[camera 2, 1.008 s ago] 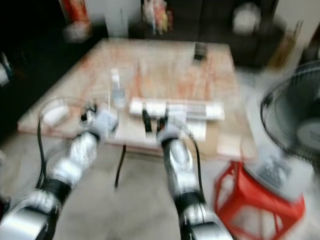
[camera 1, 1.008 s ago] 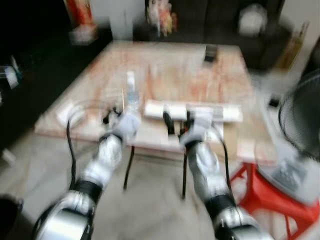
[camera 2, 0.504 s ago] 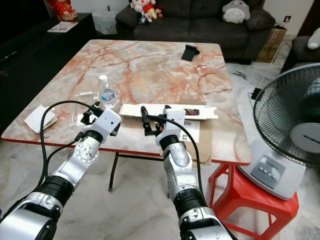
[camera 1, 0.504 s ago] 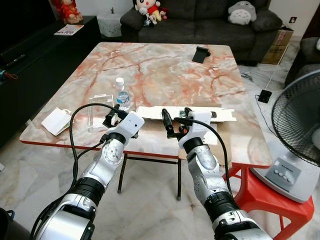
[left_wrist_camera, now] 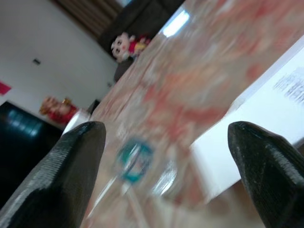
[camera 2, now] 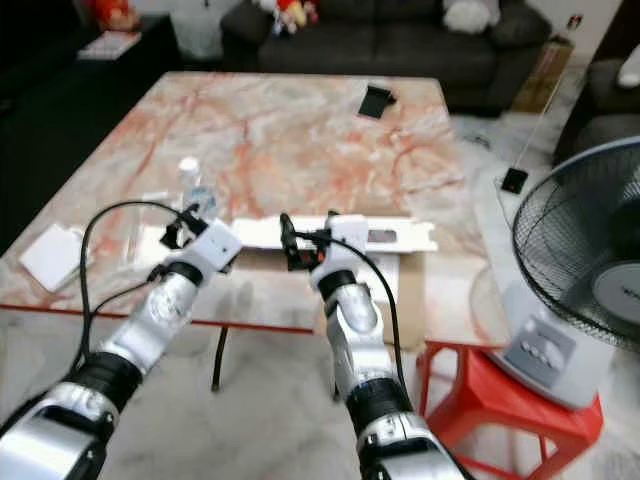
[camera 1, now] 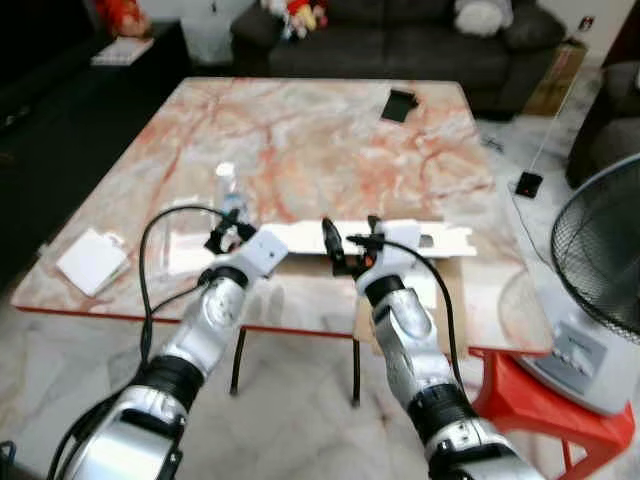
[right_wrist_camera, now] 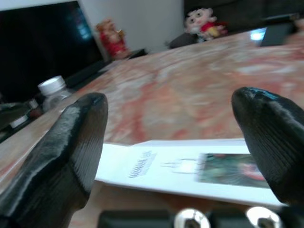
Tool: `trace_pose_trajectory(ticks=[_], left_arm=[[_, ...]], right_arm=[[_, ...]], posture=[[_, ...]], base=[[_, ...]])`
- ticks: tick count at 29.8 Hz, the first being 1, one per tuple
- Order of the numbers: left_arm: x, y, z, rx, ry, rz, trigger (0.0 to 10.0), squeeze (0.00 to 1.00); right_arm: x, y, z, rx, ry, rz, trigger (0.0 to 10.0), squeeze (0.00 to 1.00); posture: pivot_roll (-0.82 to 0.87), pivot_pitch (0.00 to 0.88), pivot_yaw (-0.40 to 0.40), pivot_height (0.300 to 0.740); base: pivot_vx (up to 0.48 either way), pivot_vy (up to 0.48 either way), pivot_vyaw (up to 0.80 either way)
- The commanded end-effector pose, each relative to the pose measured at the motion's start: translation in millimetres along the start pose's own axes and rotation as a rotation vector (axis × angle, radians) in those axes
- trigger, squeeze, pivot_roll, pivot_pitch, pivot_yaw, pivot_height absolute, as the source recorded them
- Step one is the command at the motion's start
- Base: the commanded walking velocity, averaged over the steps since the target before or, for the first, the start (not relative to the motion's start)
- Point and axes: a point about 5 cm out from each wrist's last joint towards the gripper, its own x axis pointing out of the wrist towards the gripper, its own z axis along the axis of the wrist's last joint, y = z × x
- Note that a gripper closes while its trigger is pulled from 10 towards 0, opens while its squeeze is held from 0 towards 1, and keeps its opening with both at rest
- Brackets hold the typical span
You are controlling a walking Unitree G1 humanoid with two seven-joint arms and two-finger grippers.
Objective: Picking trash to rubbish bin
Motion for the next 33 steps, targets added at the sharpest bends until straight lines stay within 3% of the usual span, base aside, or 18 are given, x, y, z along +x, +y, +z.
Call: trace_pose_trajectory(ticks=[1,17,20,23,28,33], left_arm=[[0.0,3.5,0,0.02,-0.008,0.007,10.0,0.0],[0.7,3.2,6,0.031,-0.035,0.001,10.0,0.0],[-0.4,6.1,6,0.064,-0.049,0.006,10.0,0.0],[-2.9,8.6,7,0.111,-0.075,-0.011,10.0,0.0],[-8.1,15.5,-6,0.222,-0.015,-0.043,10.0,0.0],[-9.8,16.0,-23,0.426,0.036,-0.167,10.0,0.0]], right_arm=[[4.4,11.6,2,0.014,-0.008,0.029,10.0,0.0],[4.4,12.8,2,0.017,-0.008,0.033,10.0,0.0],[4.3,12.3,2,0.018,-0.007,0.032,10.0,0.0],[4.4,12.1,2,0.02,-0.007,0.03,10.0,0.0],[4.0,12.6,1,0.025,-0.006,0.027,10.0,0.0],[3.4,14.8,0,0.03,-0.005,0.029,10.0,0.0]], posture=[[-0.04,0.0,0.027,0.74],[-0.04,0.002,0.025,0.74],[-0.04,0.006,0.024,0.74],[-0.03,0.014,0.024,0.74],[-0.02,0.027,0.026,0.74],[-0.03,0.036,0.026,0.74]], base=[[0.345,0.0,0.0],[0.275,0.0,0.0],[0.172,0.0,0.0],[0.0,0.0,0.0],[0.0,0.0,0.0],[0.0,0.0,0.0]])
